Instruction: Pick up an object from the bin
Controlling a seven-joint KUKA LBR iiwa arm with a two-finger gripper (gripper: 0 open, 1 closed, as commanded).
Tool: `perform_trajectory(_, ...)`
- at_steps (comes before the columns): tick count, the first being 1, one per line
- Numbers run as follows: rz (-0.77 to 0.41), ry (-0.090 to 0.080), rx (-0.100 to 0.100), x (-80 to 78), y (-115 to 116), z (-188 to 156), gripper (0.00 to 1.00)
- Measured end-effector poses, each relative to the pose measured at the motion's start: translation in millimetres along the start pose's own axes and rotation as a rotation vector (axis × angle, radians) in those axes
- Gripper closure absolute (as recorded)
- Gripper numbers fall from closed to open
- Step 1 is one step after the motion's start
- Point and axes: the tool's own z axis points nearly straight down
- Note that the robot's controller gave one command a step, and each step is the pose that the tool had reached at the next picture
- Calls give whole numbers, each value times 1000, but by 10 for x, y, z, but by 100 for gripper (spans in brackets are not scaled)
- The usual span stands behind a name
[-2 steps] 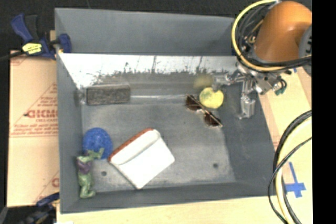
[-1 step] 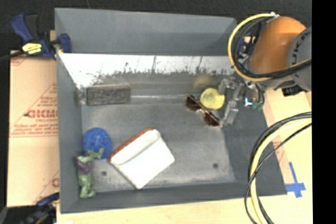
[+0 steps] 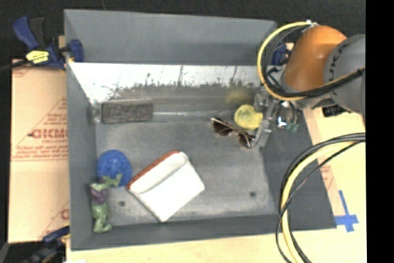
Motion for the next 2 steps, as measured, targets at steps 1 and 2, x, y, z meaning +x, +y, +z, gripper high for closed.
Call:
perform_trajectory(1, -242, -24, -3, 61, 791, -21, 100)
perform_trajectory(2, -243, -24, -2, 59, 791, -24, 100)
